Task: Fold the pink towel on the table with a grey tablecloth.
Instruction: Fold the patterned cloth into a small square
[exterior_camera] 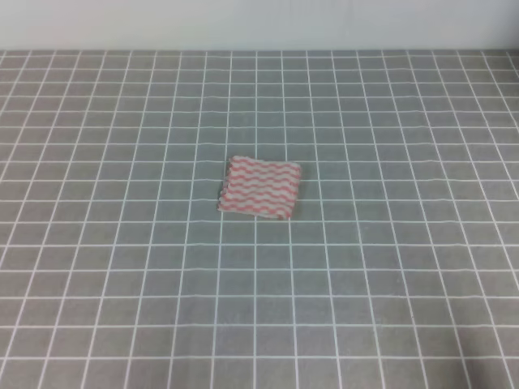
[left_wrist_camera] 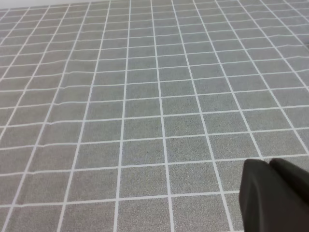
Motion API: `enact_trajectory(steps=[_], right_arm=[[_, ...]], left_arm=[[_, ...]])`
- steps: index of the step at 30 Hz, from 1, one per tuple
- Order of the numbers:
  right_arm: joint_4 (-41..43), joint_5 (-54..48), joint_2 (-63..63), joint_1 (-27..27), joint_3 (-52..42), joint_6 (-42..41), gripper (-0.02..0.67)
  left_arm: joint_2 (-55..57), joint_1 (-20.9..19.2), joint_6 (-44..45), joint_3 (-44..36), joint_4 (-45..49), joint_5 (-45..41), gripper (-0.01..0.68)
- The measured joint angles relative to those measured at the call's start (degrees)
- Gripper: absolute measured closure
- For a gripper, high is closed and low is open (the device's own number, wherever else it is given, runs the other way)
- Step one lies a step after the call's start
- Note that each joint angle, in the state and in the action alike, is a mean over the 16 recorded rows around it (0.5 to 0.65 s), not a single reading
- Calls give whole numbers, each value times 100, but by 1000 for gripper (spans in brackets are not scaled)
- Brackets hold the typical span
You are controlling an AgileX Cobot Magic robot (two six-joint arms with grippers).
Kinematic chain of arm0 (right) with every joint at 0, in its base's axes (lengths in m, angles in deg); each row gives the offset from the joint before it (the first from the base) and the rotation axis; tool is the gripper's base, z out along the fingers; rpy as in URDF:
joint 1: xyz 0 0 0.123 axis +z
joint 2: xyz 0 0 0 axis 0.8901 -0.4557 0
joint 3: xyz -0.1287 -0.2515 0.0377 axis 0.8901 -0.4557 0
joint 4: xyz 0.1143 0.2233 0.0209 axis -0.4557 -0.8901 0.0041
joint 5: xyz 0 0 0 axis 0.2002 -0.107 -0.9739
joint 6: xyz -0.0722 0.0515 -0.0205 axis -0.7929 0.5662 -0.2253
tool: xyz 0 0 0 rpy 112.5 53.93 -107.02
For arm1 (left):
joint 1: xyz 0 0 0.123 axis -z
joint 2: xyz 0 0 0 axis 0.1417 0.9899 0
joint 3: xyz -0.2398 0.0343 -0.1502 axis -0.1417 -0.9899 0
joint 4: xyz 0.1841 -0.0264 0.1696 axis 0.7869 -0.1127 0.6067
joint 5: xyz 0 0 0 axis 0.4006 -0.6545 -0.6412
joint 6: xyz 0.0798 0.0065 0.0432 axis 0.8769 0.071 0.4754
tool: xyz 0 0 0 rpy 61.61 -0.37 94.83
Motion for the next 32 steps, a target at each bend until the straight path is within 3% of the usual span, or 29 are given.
enact_trajectory(steps=[32], right_arm=[[0,0,-1,0,0,0,667]], left_arm=[[-21,0,0,-10,1,8,673]])
